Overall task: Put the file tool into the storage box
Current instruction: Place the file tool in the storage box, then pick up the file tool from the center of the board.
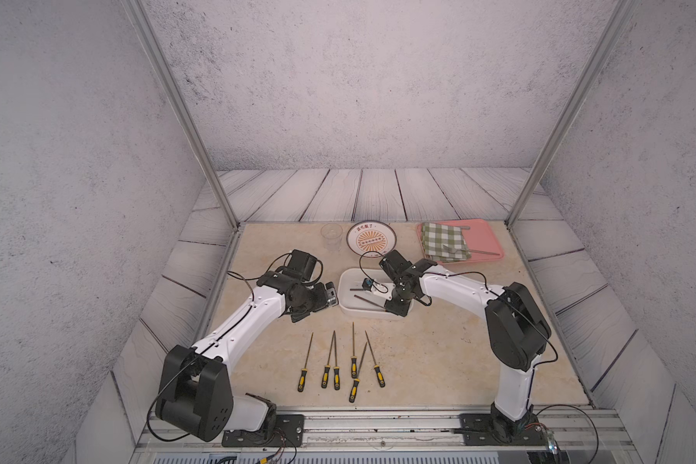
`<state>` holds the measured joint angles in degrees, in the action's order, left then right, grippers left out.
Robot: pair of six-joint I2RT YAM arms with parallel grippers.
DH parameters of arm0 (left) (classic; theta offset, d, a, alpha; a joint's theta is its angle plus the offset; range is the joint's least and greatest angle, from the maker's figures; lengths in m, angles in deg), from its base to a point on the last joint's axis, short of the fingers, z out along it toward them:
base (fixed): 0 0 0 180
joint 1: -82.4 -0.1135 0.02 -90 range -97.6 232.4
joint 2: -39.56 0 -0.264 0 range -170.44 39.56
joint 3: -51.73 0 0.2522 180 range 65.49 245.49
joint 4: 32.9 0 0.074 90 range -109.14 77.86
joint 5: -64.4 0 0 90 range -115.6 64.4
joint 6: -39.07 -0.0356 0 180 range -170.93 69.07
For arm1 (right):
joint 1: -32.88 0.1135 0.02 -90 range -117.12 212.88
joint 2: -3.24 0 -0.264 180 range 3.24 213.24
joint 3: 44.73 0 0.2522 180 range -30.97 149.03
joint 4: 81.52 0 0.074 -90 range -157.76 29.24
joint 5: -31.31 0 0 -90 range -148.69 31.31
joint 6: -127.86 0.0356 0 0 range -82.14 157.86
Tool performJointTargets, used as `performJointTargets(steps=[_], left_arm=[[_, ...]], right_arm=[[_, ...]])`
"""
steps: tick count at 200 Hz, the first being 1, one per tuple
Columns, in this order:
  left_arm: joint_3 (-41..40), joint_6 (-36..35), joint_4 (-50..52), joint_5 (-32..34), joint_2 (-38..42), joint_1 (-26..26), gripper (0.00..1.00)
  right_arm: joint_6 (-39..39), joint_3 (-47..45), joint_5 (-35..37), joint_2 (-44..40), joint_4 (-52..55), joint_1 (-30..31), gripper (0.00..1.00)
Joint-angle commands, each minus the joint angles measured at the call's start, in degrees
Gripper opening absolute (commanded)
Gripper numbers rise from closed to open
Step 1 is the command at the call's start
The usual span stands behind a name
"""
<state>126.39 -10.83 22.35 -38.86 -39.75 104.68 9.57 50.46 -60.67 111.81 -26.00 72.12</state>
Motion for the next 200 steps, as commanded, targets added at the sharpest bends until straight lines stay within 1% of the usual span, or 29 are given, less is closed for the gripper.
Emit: performJointTargets(steps=[1,18,36,58,75,95,120,135,156,180,200], left_arm=[[2.4,0.1,1.4,0.8,-0.7,0.2,0.99],[2.9,0.2,1.4,0.8,-0.8,0.1,0.99],[2.7,0.3,1.3,0.4,-1.2,0.1,0.99],[1.8,1.1,1.1,0.4,-1.5,0.1,0.99],[1.5,2.0,1.0,0.4,-1.1,0.0,0.99],[1.3,3.1,0.6,0.3,-0.2,0.0,0.99],[0.2,4.8,-0.4,-0.4,0.7,-1.2,0.98],[-1.1,6.0,-1.5,-2.6,1.2,-2.8,0.98],[-1.7,6.3,-1.4,-3.2,1.0,-3.2,0.98],[-2.3,8.0,-1.7,-4.5,0.4,-3.3,0.99],[-2.4,9.1,-0.9,-5.6,0.3,-3.3,1.0]], right_arm=[[4.0,2.9,-0.5,-3.4,3.1,0.1,0.35],[8.2,4.9,0.3,-5.1,4.0,0.1,0.35],[13.8,7.4,-0.9,-7.1,5.4,0.2,0.37],[22.1,7.8,-0.7,-10.8,5.5,0.1,0.38],[30.6,6.3,-0.3,-13.9,5.4,0.1,0.38],[38.6,1.2,-4.3,-18.5,4.0,0.2,0.38],[47.1,-9.2,-7.1,-25.1,0.1,0.9,0.38],[51.4,-14.5,-6.4,-28.3,-0.7,1.9,0.39],[55.7,-19.6,-2.0,-30.5,2.0,4.9,0.4],[59.0,-25.0,-1.4,-31.8,2.5,8.8,0.4],[61.9,-28.8,-2.9,-32.5,0.4,11.8,0.41]])
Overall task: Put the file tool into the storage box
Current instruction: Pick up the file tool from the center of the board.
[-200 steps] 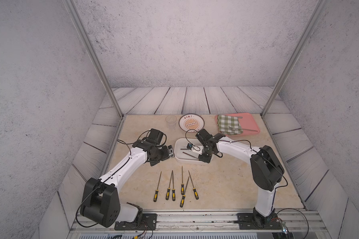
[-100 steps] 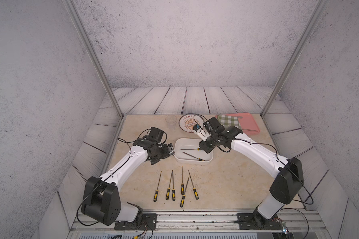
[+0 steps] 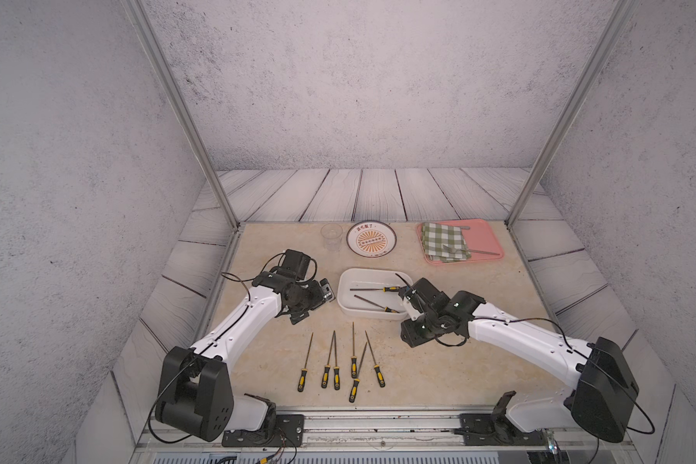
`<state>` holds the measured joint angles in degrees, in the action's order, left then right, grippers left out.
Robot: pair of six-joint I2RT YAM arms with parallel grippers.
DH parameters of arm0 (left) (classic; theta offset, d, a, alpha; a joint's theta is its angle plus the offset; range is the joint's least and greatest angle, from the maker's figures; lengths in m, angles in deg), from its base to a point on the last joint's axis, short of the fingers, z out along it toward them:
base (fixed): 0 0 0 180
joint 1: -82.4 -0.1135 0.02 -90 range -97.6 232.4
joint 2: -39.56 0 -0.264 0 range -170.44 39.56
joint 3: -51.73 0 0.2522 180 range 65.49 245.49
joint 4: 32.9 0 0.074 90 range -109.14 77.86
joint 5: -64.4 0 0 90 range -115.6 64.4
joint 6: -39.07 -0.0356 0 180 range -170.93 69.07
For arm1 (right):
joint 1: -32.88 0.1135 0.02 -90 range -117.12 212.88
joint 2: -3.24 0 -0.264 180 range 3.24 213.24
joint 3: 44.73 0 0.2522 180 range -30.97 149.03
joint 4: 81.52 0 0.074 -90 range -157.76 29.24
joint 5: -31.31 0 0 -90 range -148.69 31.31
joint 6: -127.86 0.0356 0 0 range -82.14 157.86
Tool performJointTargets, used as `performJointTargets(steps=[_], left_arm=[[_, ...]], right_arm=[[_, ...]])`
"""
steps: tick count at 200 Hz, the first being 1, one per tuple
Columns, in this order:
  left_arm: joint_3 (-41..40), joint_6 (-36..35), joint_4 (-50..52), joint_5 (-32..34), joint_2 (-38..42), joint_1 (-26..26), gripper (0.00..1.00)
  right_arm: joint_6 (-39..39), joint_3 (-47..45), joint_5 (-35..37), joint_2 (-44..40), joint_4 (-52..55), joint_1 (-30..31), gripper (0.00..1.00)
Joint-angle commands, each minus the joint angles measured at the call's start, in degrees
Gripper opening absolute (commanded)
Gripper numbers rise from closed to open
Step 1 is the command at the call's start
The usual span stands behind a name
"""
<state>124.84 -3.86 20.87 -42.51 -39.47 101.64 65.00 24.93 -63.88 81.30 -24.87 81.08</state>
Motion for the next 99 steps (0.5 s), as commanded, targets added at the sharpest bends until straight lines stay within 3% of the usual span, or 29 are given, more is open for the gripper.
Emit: performJointTargets(steps=[1,44,99], left_arm=[[-0.8,2.1,0.6,-2.0,0.0,-0.2,0.99],[0.5,-0.1,4.1,-1.5,0.0,-0.8,0.99],[2.0,-3.8,9.8,2.7,0.2,-2.0,0.99]], right_arm=[[6.7,-3.4,0.2,-2.0,-0.8,3.0,0.41],[8.4,-0.8,3.9,3.8,0.2,12.4,0.48],[10.9,4.0,2.6,11.8,-2.3,15.1,0.49]])
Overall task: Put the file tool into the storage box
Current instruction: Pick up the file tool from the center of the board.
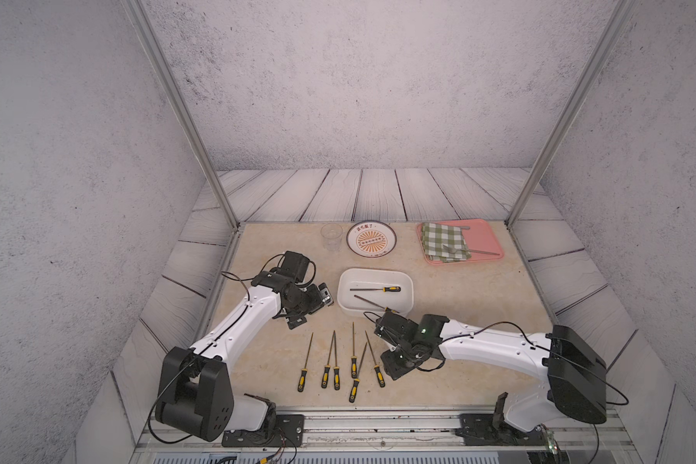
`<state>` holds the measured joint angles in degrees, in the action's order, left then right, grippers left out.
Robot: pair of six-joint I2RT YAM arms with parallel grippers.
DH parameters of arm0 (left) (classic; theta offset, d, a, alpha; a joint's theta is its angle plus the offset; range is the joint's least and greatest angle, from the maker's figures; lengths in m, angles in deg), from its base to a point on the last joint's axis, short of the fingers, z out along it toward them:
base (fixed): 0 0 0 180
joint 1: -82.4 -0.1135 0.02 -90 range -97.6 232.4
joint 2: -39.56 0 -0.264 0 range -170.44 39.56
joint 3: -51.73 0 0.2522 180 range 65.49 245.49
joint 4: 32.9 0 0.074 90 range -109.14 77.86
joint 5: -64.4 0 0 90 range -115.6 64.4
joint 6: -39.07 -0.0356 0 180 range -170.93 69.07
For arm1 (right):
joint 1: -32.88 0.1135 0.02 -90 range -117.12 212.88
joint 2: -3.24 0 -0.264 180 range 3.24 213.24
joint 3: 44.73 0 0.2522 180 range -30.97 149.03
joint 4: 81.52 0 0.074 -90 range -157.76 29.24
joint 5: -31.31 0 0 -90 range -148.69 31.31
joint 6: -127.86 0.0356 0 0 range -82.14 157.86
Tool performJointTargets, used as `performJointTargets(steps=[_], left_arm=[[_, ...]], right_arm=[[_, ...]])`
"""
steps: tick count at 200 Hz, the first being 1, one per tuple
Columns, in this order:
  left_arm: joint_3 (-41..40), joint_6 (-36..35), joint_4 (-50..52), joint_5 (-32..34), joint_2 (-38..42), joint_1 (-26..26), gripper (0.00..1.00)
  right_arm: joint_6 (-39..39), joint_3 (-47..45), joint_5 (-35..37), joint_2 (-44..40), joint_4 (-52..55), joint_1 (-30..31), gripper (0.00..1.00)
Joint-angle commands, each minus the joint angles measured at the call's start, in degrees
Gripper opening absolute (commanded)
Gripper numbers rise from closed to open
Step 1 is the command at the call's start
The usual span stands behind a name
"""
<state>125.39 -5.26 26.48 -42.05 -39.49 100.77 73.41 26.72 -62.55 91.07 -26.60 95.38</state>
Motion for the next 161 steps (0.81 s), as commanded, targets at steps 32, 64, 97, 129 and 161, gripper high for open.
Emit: performJointTargets(steps=[32,64,97,129,161], left_arm=[[0.0,-5.0,4.2,4.5,1.3,-2.2,0.99],[-1.1,-7.1,5.5,5.0,2.3,-2.9,0.99],[-3.2,-7.0,4.7,2.9,4.5,-2.9,0.99],[-6.2,-4.7,2.4,-0.7,6.0,-2.9,1.0],[-6.9,-4.8,1.5,-3.4,6.9,-2.9,1.0]], right_arm=[[3.9,3.6,-0.1,5.6,-2.5,1.9,0.52],[5.7,5.5,0.3,10.1,-1.9,2.9,0.52],[7.0,6.9,1.5,13.7,-2.1,3.5,0.52],[7.7,8.8,3.4,17.2,-1.3,3.8,0.46],[7.4,9.3,6.6,17.5,1.4,5.1,0.32]])
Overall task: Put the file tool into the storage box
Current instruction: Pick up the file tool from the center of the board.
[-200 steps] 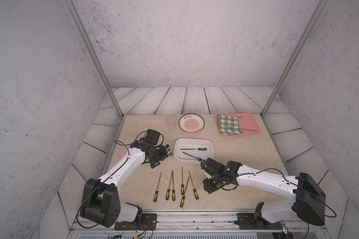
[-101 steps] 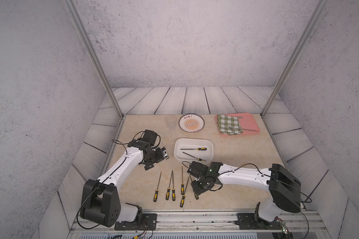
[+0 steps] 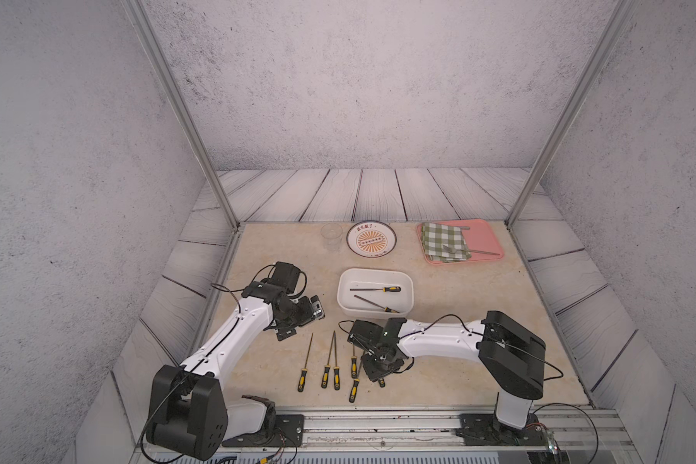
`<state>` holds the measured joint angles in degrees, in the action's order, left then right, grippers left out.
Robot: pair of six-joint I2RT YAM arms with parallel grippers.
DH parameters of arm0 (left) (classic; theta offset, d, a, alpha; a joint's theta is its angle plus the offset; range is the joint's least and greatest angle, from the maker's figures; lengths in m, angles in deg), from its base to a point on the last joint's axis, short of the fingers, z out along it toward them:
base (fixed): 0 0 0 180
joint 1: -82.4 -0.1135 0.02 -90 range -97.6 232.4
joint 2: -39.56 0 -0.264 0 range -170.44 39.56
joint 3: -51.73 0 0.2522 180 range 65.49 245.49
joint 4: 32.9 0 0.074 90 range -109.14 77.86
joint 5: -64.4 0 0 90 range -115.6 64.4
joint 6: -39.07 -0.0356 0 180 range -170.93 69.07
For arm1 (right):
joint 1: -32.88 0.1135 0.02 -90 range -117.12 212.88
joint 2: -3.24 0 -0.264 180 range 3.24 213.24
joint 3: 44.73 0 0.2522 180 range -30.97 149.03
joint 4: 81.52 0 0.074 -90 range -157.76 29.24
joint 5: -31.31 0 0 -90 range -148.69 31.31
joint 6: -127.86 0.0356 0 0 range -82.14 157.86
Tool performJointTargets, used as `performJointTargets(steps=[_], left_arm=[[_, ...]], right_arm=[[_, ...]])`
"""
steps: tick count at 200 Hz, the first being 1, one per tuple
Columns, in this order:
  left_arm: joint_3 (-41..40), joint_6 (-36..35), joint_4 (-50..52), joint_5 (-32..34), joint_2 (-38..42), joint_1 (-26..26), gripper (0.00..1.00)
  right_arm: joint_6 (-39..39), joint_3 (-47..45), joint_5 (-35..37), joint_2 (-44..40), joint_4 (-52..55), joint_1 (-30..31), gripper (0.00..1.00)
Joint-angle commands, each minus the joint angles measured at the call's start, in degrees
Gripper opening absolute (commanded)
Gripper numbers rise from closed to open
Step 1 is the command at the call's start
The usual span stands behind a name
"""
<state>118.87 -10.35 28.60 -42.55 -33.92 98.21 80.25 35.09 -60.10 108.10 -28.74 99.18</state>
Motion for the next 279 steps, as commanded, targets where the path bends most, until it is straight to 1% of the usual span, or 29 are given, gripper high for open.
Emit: performJointTargets(steps=[1,20,43,64,90,102,116,137,152,172,181,186,204,217,239,249,265,279], left_arm=[[-0.4,0.3,-0.5,-2.9,1.4,-0.3,1.0],[0.5,-0.4,0.5,-2.8,1.7,-0.3,1.0],[1.8,-1.1,1.9,-1.8,2.8,-0.3,1.0],[2.7,-0.6,1.9,-2.5,3.5,-0.3,1.0],[3.4,0.8,1.8,-3.8,3.5,-0.3,1.0],[4.0,1.3,1.9,-3.2,3.2,-0.3,1.0],[4.5,1.8,1.5,-2.1,2.6,-0.3,1.0],[4.9,3.7,3.0,0.3,2.9,-0.1,0.99],[5.1,5.9,3.9,1.1,4.3,0.0,0.99],[3.3,8.5,0.2,0.2,7.0,0.2,0.99],[2.6,9.3,-1.2,-0.3,7.8,0.2,0.99],[2.6,9.6,-1.5,-0.5,8.0,0.2,0.99],[3.2,9.7,-1.8,-1.5,7.5,0.2,0.99],[4.7,8.6,-0.5,-2.4,6.4,0.2,0.99],[6.7,6.6,2.7,-1.6,4.7,0.2,1.0],[6.6,5.6,2.3,-2.0,4.6,0.3,1.0],[5.8,4.4,-0.4,-4.1,4.5,0.3,1.0],[5.5,3.4,-2.4,-5.6,4.3,0.2,1.0]], right_arm=[[0.5,1.0,4.3,0.4,3.7,1.3,0.31],[-0.7,0.4,6.0,-1.4,5.9,1.9,0.2],[-2.8,0.6,7.5,-4.4,10.2,1.9,0.12],[-6.3,2.2,8.8,-8.0,15.0,1.9,0.1],[-11.1,6.6,14.2,-12.6,21.5,1.6,0.08],[-14.9,8.0,15.9,-15.6,21.9,0.8,0.08],[-21.2,7.5,13.7,-20.0,18.3,-1.4,0.08],[-32.3,6.1,5.1,-25.6,10.6,-7.0,0.09],[-37.9,8.5,1.0,-26.8,9.1,-12.1,0.09],[-44.2,11.1,-7.2,-26.0,7.3,-19.9,0.11],[-48.0,11.3,-10.2,-24.9,6.4,-21.9,0.11],[-49.7,11.4,-10.7,-24.2,6.0,-22.3,0.11],[-55.4,13.8,-10.6,-19.9,7.2,-23.6,0.1],[-56.7,16.5,-11.1,-15.8,9.2,-25.0,0.09],[-58.5,17.9,-12.6,-10.6,7.2,-26.2,0.09],[-59.3,19.1,-11.3,-8.3,6.8,-26.2,0.09],[-60.8,21.2,-6.9,-4.4,7.1,-26.2,0.08],[-63.4,21.7,-6.6,-1.8,7.3,-26.6,0.08]])
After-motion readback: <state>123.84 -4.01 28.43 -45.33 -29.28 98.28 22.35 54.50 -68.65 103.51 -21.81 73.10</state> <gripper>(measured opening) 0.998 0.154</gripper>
